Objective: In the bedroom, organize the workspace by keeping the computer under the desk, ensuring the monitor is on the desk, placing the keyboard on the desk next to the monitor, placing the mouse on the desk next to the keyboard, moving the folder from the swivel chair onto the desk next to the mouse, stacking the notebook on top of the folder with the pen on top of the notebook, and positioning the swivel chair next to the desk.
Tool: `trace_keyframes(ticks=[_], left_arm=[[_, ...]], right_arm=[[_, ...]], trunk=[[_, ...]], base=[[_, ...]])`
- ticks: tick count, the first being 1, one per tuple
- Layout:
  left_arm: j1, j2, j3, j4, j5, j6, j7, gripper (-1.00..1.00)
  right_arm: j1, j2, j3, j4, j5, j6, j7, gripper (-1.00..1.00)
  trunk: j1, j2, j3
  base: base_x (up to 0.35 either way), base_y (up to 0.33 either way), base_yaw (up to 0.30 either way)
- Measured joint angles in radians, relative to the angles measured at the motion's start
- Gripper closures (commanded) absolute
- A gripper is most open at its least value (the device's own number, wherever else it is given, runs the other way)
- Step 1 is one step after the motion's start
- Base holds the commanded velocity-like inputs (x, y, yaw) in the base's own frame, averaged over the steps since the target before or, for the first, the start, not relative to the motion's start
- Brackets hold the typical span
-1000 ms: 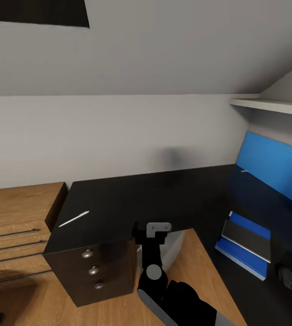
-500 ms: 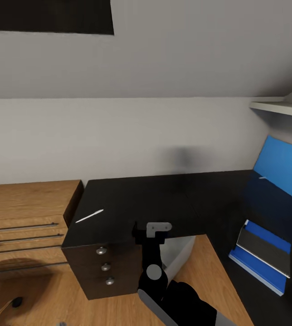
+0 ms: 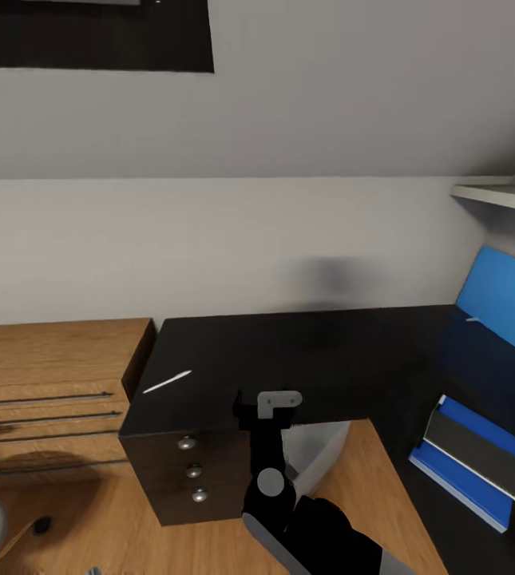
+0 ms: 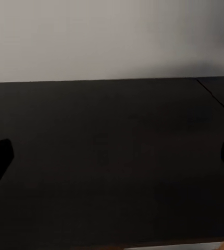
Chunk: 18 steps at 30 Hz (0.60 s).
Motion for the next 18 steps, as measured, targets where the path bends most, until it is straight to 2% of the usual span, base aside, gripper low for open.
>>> trace_keyframes(ticks=[3,8,14,18], left_arm=[[0.0,0.0,-0.001,0.0,-0.003,0.0,0.0,-1.0],[0.0,-0.001,-0.002,0.0,-0.035,-0.001,0.001,-1.0],[0.0,-0.002,-0.002,0.0,-0.052,-0.002,0.001,-1.0],[0.0,-0.002,-0.003,0.0,-0.054,-0.002,0.0,-1.0]], right_arm=[[0.0,0.001,0.0,0.001,0.0,0.0,0.0,-1.0],[0.0,0.002,0.001,0.003,-0.001,-0.002,0.0,-1.0],[0.0,0.003,0.001,0.003,-0.001,-0.003,0.001,-1.0],[0.001,0.003,0.003,0.005,-0.001,-0.004,0.001,-1.0]], trunk=[[-0.012,0.021,0.009],[-0.031,0.056,0.025],[-0.054,0.098,0.044],[-0.054,0.098,0.044]], base=[[0.0,0.0,0.271],[0.0,0.0,0.277],[0.0,0.0,0.278],[0.0,0.0,0.279]])
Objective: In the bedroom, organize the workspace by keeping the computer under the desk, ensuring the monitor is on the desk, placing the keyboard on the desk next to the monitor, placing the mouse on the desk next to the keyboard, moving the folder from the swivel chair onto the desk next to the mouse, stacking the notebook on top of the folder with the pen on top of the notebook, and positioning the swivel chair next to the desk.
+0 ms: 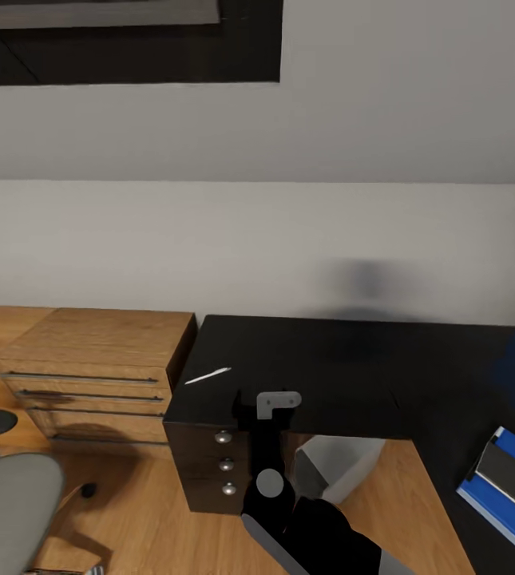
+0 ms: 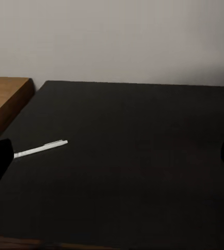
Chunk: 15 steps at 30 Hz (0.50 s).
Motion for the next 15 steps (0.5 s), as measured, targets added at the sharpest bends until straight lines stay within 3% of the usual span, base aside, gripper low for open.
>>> trace_keyframes(ticks=[12,13,15], left_arm=[[0.0,-0.009,-0.001,-0.001,-0.002,0.0,-0.002,-1.0],[0.0,-0.012,-0.043,-0.002,-0.025,-0.003,-0.001,-1.0],[0.0,-0.012,-0.069,-0.007,-0.036,-0.007,-0.001,-1.0]], right_arm=[[0.0,0.001,0.015,0.034,0.0,-0.012,0.007,-1.0],[0.0,0.001,0.016,0.047,0.001,-0.022,0.009,-1.0],[0.0,0.001,0.016,0.05,0.001,-0.025,0.009,-1.0]], trunk=[[0.0,0.0,0.0],[0.0,0.0,0.0],[0.0,0.0,-0.001]], base=[[0.0,0.0,0.279],[0.0,0.0,0.275],[0.0,0.0,0.265]])
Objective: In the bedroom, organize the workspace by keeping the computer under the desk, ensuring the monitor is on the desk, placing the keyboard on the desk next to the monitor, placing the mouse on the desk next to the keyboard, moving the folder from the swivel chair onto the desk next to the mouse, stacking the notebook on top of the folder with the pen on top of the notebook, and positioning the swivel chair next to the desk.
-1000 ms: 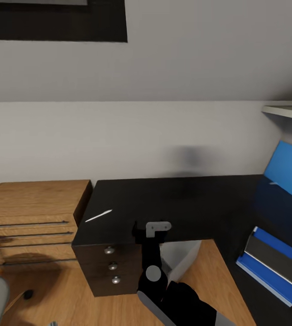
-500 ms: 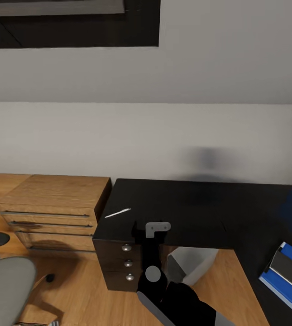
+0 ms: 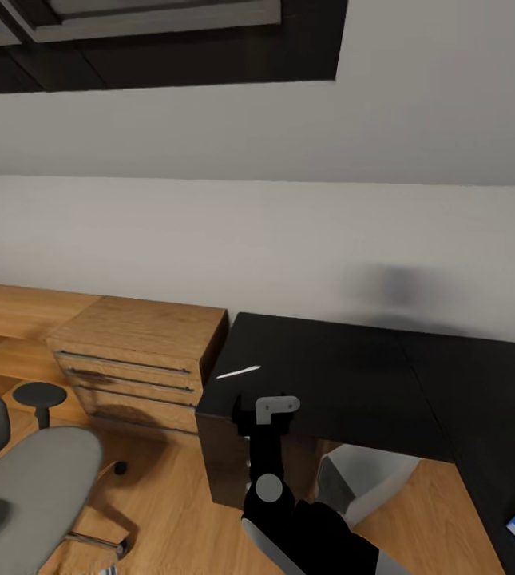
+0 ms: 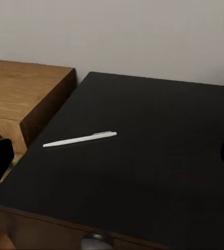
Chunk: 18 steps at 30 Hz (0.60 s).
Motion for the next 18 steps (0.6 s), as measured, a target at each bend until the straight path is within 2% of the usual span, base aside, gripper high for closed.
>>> trace_keyframes(ticks=[3,4,6,9,11,12,15,16,17,18], left_arm=[[0.0,-0.001,-0.021,-0.06,-0.006,-0.101,0.0,-1.0],[0.0,0.001,-0.058,-0.093,-0.008,-0.12,0.002,-1.0],[0.016,0.017,-0.086,-0.22,-0.01,-0.122,0.015,-1.0],[0.054,0.043,-0.097,-0.366,-0.01,-0.1,0.061,-1.0],[0.078,0.078,-0.103,-0.57,-0.005,0.005,0.189,-1.0],[0.081,0.085,-0.104,-0.613,0.0,0.035,0.221,-1.0],[0.088,0.101,-0.101,-0.794,0.005,0.209,0.375,-1.0],[0.089,0.102,-0.098,-0.813,0.006,0.227,0.391,-1.0],[0.09,0.102,-0.084,-0.856,0.006,0.26,0.419,-1.0],[0.09,0.099,-0.036,-0.964,0.005,0.294,0.445,-1.0]], right_arm=[[0.0,0.0,-0.002,0.001,0.0,-0.001,0.001,-1.0],[0.0,-0.004,-0.006,-0.005,0.002,-0.004,0.001,-1.0],[0.0,-0.01,-0.008,-0.018,0.004,-0.024,-0.004,-1.0],[0.0,-0.014,-0.01,-0.025,0.005,-0.037,-0.006,-1.0],[0.0,-0.019,-0.016,-0.029,0.004,-0.043,-0.007,-1.0],[0.0,-0.021,-0.018,-0.029,0.004,-0.044,-0.007,-1.0],[-0.001,-0.033,-0.041,-0.029,0.004,-0.046,-0.005,-1.0],[0.0,-0.035,-0.044,-0.029,0.004,-0.046,-0.005,-1.0],[-0.001,-0.038,-0.049,-0.03,0.005,-0.047,-0.005,-1.0],[0.0,-0.041,-0.056,-0.03,0.005,-0.046,0.0,-1.0]], trunk=[[0.0,0.0,-0.002],[0.0,0.0,-0.003],[0.0,0.0,-0.003],[0.0,0.0,-0.003],[0.0,0.0,-0.003],[0.0,0.0,-0.003],[0.0,0.0,-0.003],[0.0,0.0,-0.003],[0.0,0.0,-0.003],[0.0,0.0,-0.003]], base=[[0.0,0.0,0.207],[0.0,0.0,0.062],[0.0,0.0,0.036],[0.0,0.0,0.015],[0.0,0.0,0.005],[0.0,0.0,0.003],[0.0,0.0,0.001],[0.0,0.0,0.0],[0.0,0.0,0.0],[0.0,0.0,0.0]])
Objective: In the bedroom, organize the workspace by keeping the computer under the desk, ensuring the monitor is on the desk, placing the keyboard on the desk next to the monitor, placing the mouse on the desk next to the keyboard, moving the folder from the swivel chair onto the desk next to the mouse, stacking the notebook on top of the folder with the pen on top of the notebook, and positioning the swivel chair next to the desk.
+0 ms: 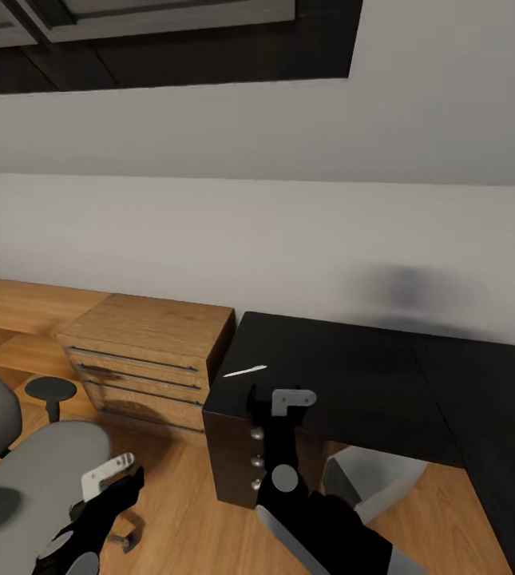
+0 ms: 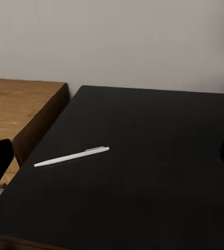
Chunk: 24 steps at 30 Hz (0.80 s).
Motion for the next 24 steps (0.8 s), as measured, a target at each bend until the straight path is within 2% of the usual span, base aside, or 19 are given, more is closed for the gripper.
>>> trace_keyframes(ticks=[6,11,17,19,22,24], left_arm=[[0.001,0.005,0.014,-0.025,-0.005,0.007,0.006,-1.0],[0.001,0.003,0.003,-0.024,-0.006,0.01,0.007,-1.0],[0.001,0.004,-0.003,-0.024,-0.007,0.01,0.007,-1.0],[0.001,0.004,-0.004,-0.025,-0.007,0.01,0.007,-1.0],[0.001,0.005,-0.003,-0.027,-0.007,0.01,0.007,-1.0],[0.001,0.006,-0.002,-0.028,-0.007,0.01,0.007,-1.0]], right_arm=[[-0.001,-0.001,-0.002,0.003,-0.001,-0.001,0.0,-1.0],[0.0,-0.001,-0.004,0.004,-0.001,-0.001,0.0,-1.0],[0.0,0.0,-0.033,0.007,-0.001,-0.018,0.0,-1.0],[0.0,0.004,-0.033,0.009,0.001,-0.061,-0.004,-1.0],[0.0,0.01,-0.035,0.034,-0.002,-0.078,-0.003,-1.0],[-0.001,0.032,-0.04,0.072,-0.004,-0.085,-0.001,-1.0]], trunk=[[-0.001,0.0,0.0],[-0.001,0.0,0.0],[0.0,0.0,0.0],[0.0,0.0,0.0],[0.0,0.0,0.0],[0.0,0.0,0.0]], base=[[0.173,0.046,0.0],[0.315,0.144,0.0],[0.298,0.194,0.0],[0.275,0.23,0.0],[0.266,0.232,0.0],[0.244,0.22,0.0]])
